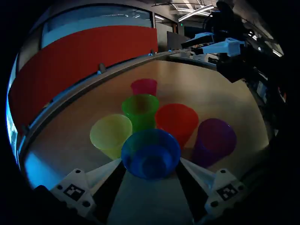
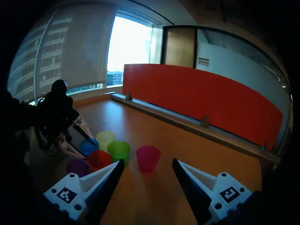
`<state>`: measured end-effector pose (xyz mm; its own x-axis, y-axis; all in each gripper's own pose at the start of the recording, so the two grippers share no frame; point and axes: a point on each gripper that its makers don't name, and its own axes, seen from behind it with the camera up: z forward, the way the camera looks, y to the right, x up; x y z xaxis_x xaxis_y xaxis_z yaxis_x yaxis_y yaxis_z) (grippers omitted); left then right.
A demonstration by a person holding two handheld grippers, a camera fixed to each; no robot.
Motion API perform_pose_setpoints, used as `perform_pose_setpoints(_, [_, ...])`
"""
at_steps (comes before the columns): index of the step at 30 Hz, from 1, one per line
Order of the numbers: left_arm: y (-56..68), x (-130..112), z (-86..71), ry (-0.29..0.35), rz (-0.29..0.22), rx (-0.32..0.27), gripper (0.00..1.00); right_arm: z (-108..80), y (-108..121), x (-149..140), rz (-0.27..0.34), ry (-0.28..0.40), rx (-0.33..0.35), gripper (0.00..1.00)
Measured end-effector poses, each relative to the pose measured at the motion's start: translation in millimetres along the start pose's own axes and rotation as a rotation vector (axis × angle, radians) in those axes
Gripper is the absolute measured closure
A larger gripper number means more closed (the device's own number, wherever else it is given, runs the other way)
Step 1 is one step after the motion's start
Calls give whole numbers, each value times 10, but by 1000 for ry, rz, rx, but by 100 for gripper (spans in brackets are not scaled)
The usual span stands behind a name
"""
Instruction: Pour water
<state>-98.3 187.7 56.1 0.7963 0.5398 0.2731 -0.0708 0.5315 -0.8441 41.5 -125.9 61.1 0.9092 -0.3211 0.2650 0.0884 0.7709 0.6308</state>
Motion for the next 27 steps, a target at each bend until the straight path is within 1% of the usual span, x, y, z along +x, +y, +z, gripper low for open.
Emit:
perform_pose_setpoints(2, [2, -22, 18, -11, 2, 2, 17, 0, 6, -6, 0, 0, -2, 1])
perform_pose_setpoints(11, [-10, -18, 34, -2, 1, 10, 18, -17, 18, -17, 0, -1, -5, 1])
perform_pose_setpoints(21, [-14, -4, 30, 0, 33, 25, 19, -16, 15, -16, -3, -1, -6, 1])
perform_pose_setpoints(27, [-21, -16, -2, -3, 36, 30, 19, -16, 5, -14, -5, 0, -5, 1])
